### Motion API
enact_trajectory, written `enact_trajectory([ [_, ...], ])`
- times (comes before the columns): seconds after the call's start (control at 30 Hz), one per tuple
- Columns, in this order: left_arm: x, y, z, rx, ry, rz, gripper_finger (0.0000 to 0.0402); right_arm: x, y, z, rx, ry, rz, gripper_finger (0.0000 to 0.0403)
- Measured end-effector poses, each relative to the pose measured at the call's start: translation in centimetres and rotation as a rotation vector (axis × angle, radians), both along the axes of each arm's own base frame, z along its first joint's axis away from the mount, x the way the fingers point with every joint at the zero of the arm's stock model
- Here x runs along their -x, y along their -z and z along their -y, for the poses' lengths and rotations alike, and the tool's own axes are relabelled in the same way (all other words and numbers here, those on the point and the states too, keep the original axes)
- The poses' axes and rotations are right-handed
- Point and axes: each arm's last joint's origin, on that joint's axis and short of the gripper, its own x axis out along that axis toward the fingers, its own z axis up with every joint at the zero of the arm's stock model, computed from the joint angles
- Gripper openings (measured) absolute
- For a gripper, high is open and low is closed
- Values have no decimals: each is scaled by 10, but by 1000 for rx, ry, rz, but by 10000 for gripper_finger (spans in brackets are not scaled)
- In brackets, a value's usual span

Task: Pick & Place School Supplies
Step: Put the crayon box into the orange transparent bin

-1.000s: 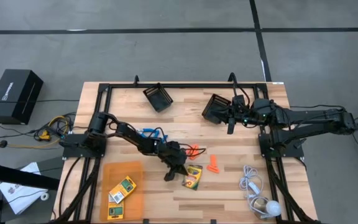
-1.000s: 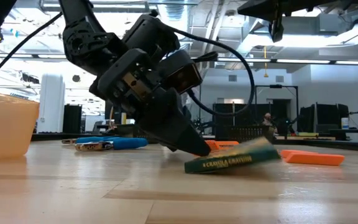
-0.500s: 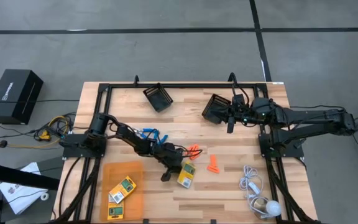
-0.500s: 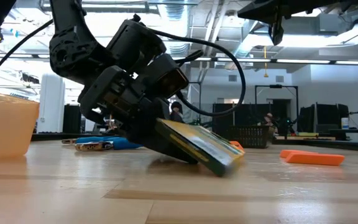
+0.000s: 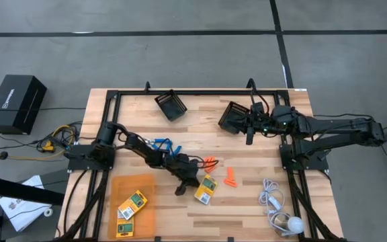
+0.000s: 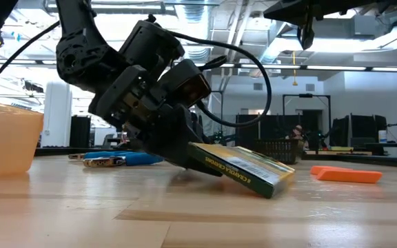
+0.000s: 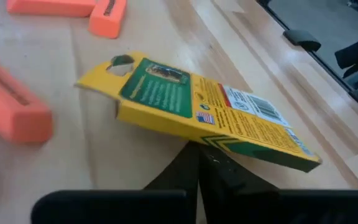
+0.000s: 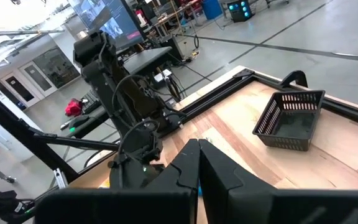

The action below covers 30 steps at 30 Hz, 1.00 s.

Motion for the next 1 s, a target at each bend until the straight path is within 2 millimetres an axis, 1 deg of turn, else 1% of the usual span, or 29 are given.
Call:
enact_trajectory([
  [0.13, 5, -13, -19, 5, -104, -88, 1, 0, 2, -1, -10, -51, -22, 0],
  [0.2, 6, -25, -32, 13, -166, -93, 1, 0, 3, -2, -21, -75, -27, 0],
  [0.33, 10, -40, -62, 13, -266, -122, 1, 0, 5, -4, -61, -122, -50, 0],
  [0.4, 12, -45, -75, 12, -302, -122, 1, 2, 10, -5, -115, -154, -98, 0],
  [0.47, 12, -53, -85, 29, -335, -98, 1, 3, 21, -9, -195, -194, -206, 0],
  [0.57, 12, -70, -96, 71, -379, -38, 1, 2, 41, -18, -281, -242, -386, 0],
  [0.63, 12, -82, -103, 87, -408, 5, 1, -2, 46, -25, -288, -286, -427, 0],
  [0.77, 14, -111, -114, 125, -456, 131, 5, -12, 57, -34, -334, -321, -483, 3],
  [0.9, 19, -134, -117, 177, -490, 192, 16, -25, 76, -40, -376, -348, -583, 25],
  [1.0, 23, -150, -117, 206, -498, 240, 32, -41, 92, -45, -420, -389, -627, 50],
])
